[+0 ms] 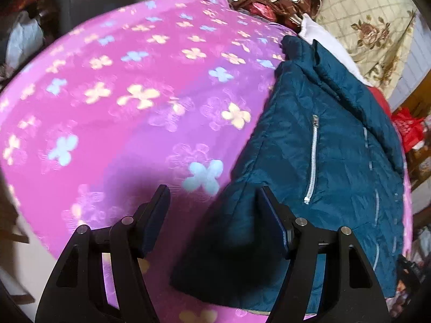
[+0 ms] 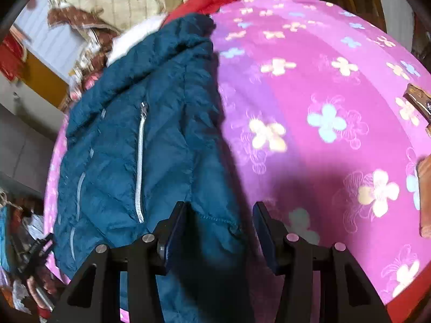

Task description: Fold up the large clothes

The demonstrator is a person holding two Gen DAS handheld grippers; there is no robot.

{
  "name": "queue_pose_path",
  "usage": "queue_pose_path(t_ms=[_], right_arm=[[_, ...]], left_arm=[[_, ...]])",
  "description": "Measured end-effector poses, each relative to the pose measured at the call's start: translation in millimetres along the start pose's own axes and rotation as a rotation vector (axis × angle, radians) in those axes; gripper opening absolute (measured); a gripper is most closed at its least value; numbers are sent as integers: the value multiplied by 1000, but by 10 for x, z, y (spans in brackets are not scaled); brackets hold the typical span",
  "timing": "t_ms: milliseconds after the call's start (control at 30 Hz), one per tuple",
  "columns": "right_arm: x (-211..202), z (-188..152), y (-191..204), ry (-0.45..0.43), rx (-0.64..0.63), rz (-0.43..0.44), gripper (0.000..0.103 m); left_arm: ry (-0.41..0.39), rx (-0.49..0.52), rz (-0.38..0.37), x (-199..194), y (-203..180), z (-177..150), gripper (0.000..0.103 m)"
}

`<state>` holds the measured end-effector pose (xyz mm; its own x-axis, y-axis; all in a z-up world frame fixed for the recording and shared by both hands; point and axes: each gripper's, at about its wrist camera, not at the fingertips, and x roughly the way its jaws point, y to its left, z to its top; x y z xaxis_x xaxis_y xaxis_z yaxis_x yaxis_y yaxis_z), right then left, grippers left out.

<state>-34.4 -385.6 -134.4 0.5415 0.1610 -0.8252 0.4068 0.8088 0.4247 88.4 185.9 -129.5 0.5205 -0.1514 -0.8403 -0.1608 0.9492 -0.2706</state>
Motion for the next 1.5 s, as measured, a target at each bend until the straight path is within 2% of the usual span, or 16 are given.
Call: queue_pose_path(t_ms=[133, 200, 300, 367, 400, 467, 567, 667, 733, 900, 1100, 1167, 1267, 1400, 1433, 1500], right_arm=[[13, -12, -19, 2, 21, 45, 49], [29, -19, -22, 11, 41, 87, 49], [67, -38, -22, 30, 84, 169, 49], [84, -50, -9, 38, 92, 202, 50], [82, -56, -12, 39, 96, 211, 50], [79, -71, -41, 51, 113, 249, 50], [115, -143, -149, 113, 177, 368, 50], [82, -253, -159, 134, 163, 396, 50], [66, -327, -135, 138, 143, 404, 50], [75, -411, -58, 127, 129, 418, 50], [145, -471, 137, 136, 79, 434, 50], [180, -520, 205, 141, 62, 450, 50], [236, -572, 328, 149, 33, 465, 50], [272, -572, 430, 125, 22, 432, 49], [282, -558, 462, 119, 25, 417, 49], [295, -539, 498, 116, 27, 379, 39]], left_arm=[[42, -11, -135, 111, -23, 28, 68], [31, -8, -155, 127, -55, 45, 68], [59, 6, -234, 171, -104, 63, 68], [96, -21, -324, 198, -99, 72, 68], [127, -44, -399, 208, -90, 50, 68], [144, -65, -471, 185, -81, 23, 68], [143, -66, -534, 103, -87, -1, 68], [137, -46, -580, -6, -112, -39, 68], [126, -19, -558, -38, -128, -77, 68], [121, -19, -395, 110, -68, 8, 67], [153, -40, -459, 261, -77, 103, 68], [186, -10, -491, 245, -148, 14, 68], [174, 61, -479, 140, -223, -128, 68], [155, -27, -462, 113, -168, -198, 68], [154, -42, -440, 117, -201, -195, 66], [145, -36, -376, 75, -283, -211, 50]])
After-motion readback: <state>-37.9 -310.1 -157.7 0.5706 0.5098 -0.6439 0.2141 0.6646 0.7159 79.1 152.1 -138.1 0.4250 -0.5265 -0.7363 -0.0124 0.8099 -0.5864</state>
